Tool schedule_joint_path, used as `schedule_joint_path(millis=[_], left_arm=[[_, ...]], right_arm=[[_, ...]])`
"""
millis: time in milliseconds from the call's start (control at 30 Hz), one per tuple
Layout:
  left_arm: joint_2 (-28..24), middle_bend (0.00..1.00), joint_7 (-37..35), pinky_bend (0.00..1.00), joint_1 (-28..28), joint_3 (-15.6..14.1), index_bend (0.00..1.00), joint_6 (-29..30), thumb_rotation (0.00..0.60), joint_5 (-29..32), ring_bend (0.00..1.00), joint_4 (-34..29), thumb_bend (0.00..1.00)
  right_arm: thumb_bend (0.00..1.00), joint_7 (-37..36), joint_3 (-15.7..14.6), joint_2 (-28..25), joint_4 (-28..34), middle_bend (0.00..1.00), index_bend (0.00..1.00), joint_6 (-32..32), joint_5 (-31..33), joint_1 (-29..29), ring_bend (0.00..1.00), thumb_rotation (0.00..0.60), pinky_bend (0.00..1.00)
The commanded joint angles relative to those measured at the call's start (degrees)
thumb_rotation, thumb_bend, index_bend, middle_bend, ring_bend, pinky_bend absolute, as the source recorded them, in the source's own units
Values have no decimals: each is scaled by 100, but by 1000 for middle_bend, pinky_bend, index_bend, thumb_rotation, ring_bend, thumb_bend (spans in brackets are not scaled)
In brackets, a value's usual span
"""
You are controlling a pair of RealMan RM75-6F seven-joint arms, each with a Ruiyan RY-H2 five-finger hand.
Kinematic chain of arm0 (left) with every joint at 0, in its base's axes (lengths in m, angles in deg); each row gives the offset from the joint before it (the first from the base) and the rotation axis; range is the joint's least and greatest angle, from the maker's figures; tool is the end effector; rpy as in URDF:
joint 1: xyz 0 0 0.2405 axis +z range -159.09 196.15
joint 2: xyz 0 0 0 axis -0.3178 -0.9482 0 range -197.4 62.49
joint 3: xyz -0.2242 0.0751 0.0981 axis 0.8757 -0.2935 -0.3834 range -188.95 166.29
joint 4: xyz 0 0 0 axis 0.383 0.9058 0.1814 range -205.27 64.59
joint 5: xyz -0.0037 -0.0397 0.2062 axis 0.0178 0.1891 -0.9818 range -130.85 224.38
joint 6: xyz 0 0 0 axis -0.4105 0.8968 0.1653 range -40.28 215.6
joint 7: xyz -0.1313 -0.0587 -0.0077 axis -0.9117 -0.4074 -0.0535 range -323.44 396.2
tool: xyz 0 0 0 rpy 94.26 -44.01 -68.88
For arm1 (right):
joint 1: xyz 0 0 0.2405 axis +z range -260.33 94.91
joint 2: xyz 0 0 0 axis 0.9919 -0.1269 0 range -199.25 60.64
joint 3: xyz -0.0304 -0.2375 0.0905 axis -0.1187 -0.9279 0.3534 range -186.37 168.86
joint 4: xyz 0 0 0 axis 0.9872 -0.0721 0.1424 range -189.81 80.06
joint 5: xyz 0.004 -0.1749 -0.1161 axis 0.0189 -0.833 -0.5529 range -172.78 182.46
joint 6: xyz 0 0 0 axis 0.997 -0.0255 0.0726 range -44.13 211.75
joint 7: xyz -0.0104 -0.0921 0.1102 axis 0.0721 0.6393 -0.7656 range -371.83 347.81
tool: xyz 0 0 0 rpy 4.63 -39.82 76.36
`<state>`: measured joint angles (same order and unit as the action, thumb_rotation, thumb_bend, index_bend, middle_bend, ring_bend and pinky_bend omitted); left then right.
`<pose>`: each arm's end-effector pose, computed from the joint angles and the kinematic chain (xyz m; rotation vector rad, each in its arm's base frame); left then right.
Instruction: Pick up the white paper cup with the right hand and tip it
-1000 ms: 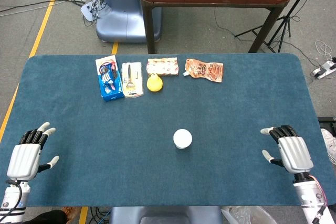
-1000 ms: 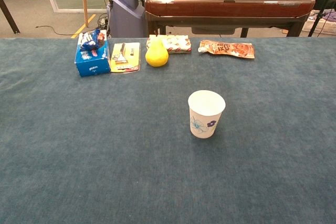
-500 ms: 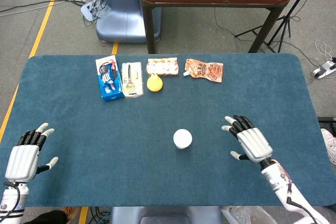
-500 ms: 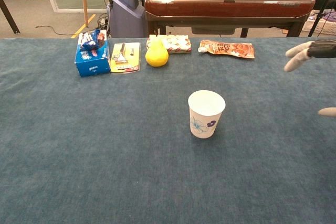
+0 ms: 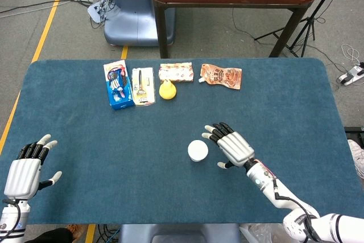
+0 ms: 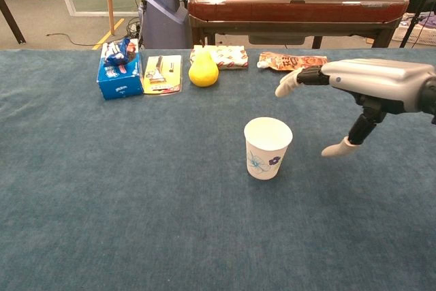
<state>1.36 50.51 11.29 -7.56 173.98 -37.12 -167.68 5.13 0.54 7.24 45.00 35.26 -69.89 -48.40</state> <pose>-0.2803 0.1939 0.1329 -1.3942 -0.8161 -0.8802 -0.1551 -0.2899 0.0174 2.0494 -0.9857 0.9080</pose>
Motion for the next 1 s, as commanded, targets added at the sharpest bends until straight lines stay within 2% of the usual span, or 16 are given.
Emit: schedule_joint_path(millis=[33,567,1000], left_arm=[[1,126,9,140,-4,1,218,-12,600,0,162,0,146],[-11,126,23,140,20,17,218,-23,600,55,162,19,146],[-31,126,-16,140,47,25,219,-26,600,99,162,51,146]], right_arm=[[134,66,42,152,-99,59,169,124,151,171,0,600,52],[137,165,33,698,-623,68,169,474,761,807,0,600,52],[250,203,-76,780,-722,103,251,483,987,1050,0,600,52]])
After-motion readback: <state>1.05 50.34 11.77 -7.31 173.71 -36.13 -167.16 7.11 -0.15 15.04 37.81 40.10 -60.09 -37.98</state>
